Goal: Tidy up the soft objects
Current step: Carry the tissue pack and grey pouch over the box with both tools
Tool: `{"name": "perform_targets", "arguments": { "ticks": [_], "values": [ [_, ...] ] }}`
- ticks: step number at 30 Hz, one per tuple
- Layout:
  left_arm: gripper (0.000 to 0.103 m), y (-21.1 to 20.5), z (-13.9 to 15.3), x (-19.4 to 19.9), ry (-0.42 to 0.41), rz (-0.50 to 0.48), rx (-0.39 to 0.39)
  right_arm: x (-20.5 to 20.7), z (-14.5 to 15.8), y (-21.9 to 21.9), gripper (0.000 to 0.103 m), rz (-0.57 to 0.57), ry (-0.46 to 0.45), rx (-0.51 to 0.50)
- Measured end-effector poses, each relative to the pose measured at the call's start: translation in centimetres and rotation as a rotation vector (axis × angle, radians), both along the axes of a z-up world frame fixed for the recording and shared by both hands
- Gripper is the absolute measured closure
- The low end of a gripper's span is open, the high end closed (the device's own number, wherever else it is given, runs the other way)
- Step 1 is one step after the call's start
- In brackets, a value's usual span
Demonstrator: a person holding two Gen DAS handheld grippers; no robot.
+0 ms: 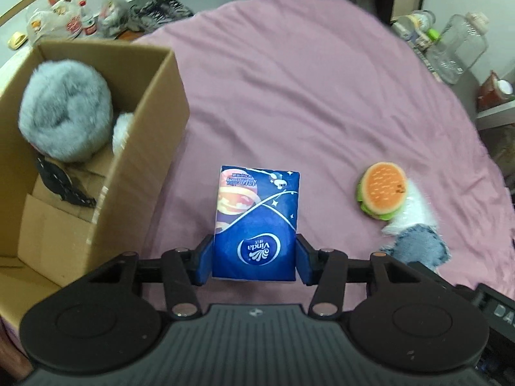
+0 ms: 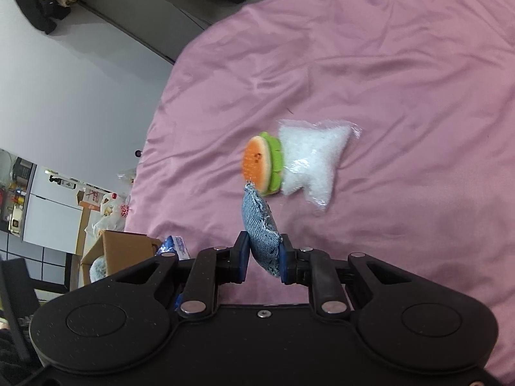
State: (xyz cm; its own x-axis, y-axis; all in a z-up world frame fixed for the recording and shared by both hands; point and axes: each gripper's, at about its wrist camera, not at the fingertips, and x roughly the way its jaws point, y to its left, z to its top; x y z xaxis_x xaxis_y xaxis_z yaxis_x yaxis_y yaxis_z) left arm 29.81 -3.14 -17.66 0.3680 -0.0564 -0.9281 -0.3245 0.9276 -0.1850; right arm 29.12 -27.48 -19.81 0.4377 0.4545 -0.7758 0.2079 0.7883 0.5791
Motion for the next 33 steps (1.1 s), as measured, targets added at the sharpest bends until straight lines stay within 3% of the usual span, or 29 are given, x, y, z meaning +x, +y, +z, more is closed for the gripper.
{"name": "perform_targets", "arguments": {
  "ticks": [9,18,33],
  "values": [
    [0.053,2.4,3.7,-1.7,-0.071,-0.037,-0.02,-1.0,3.0,2.9,0.085,0.032,-0.099,-0.032],
    [0.053,6.5,6.0,-3.6,-0.107,-0.039,0.017,-1.9,6.4,7.1,0.085,0.105,-0.177,-0.08],
    [0.053,13.6,7.0,-6.3,-0.122,0.005,0.023,-3.3,8.9,12.9,0.085,0.183,-0.221,-0.11]
  ]
}}
